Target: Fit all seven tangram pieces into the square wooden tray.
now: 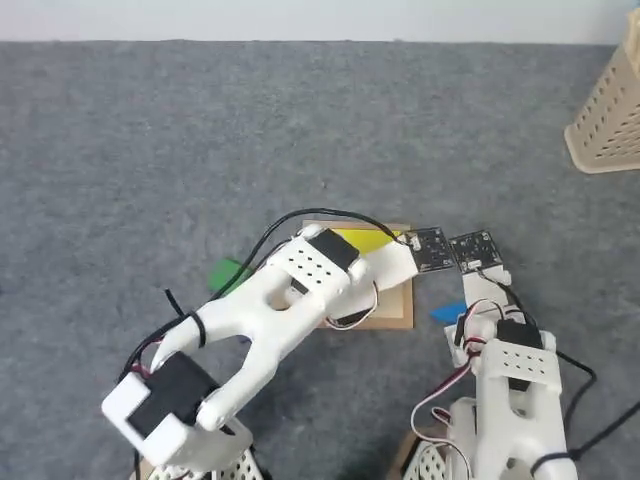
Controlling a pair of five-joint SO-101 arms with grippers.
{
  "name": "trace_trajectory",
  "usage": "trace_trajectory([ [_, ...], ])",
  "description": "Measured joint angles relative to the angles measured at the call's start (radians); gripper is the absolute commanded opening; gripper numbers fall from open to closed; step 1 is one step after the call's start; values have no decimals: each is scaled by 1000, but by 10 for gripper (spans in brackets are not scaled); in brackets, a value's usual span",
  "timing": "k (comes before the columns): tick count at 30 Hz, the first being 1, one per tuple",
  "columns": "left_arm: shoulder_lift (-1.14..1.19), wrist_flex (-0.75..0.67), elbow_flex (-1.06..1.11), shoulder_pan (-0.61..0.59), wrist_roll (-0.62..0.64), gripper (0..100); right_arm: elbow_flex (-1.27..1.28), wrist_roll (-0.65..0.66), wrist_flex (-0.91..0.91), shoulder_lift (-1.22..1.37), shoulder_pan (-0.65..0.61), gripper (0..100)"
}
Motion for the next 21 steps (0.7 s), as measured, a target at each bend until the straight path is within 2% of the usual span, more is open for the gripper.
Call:
trace_trajectory([
  [5, 0, -17, 0, 0, 0, 17, 0, 0, 0, 0, 0, 9],
  [10, 0, -48, 20, 0, 0, 81, 0, 0, 0, 0, 0, 9],
  [15, 0, -61, 23, 0, -3, 81, 0, 0, 0, 0, 0, 9],
  [21, 0, -110, 23, -34, 58, 83, 0, 0, 0, 0, 0, 9],
])
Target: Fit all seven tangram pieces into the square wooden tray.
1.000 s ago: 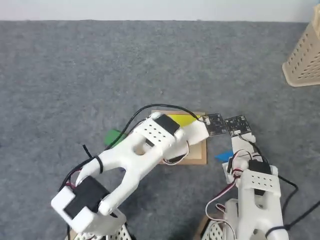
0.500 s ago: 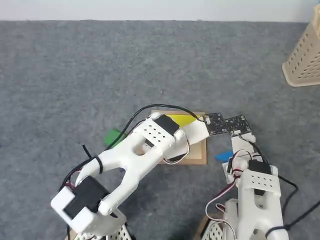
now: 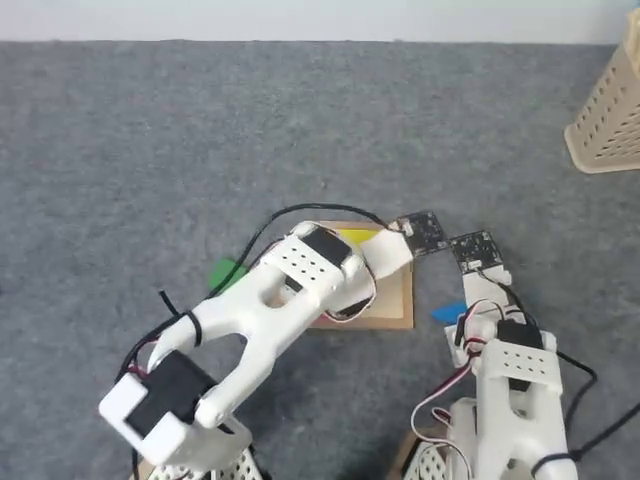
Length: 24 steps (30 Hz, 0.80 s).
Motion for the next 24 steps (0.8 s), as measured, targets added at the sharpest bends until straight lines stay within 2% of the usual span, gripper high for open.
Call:
trace_trajectory([
  [16, -15, 0, 0, -15, 3, 81, 0, 0, 0, 0, 0, 9],
  [24, -15, -80, 11, -124, 98, 81, 0, 0, 0, 0, 0, 9],
])
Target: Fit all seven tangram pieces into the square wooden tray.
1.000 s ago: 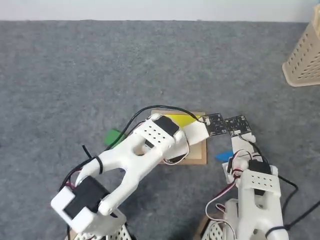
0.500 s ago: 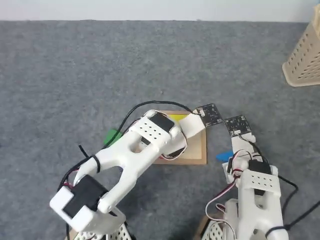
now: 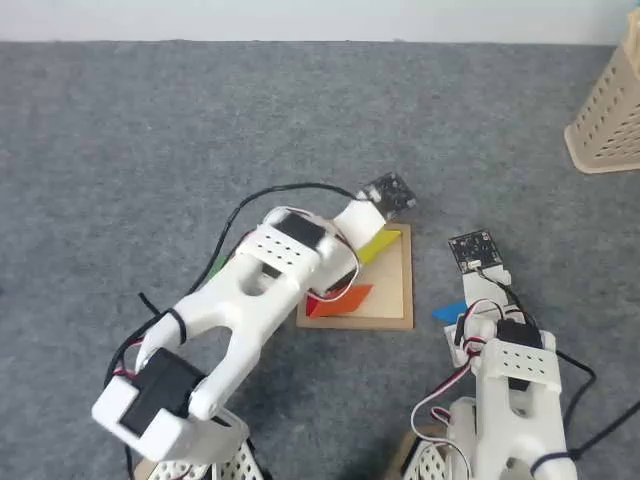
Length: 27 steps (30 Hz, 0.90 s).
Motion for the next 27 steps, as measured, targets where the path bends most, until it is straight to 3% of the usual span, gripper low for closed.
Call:
trace_trajectory([
  [17, 0, -57, 129, 44, 3, 81, 0, 5, 0, 0, 0, 9],
  [27, 0, -52, 80, -9, 77, 80, 0, 6, 0, 0, 0, 9],
])
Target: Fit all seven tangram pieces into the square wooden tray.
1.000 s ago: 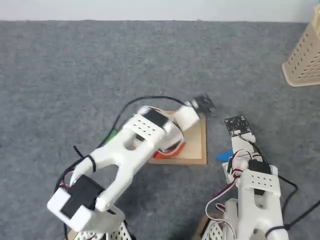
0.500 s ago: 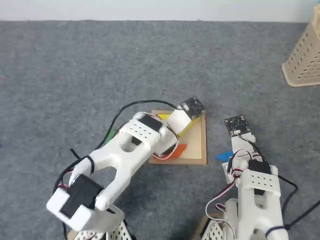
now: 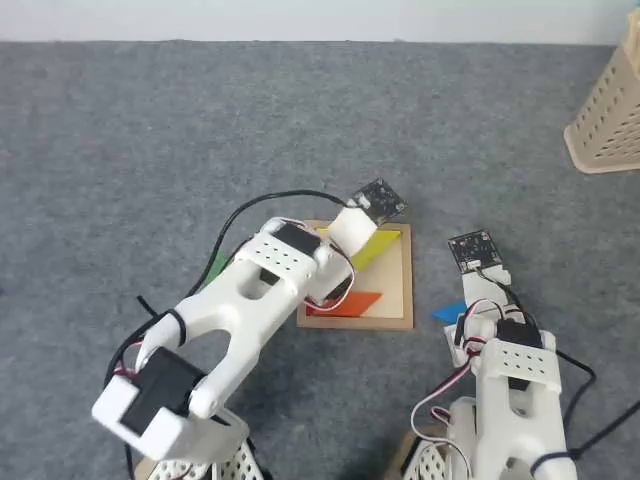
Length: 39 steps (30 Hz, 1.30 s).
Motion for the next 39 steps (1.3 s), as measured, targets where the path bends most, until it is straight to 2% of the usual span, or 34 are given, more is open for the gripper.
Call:
trace_trajectory([
  [5, -78, 46, -20, 5, 0, 81, 0, 0, 0, 0, 0, 9],
  [10, -103, -8, 37, 5, 0, 83, 0, 0, 0, 0, 0, 9],
  [16, 28, -40, 29, -9, 3, 81, 0, 0, 0, 0, 0, 9],
  [25, 153, -26, -124, -97, -34, 80, 0, 0, 0, 0, 0, 9],
  [33, 89, 9, -153, -98, 6, 80, 0, 0, 0, 0, 0, 9],
  [39, -95, 89, -26, 28, 11, 83, 0, 0, 0, 0, 0, 9],
])
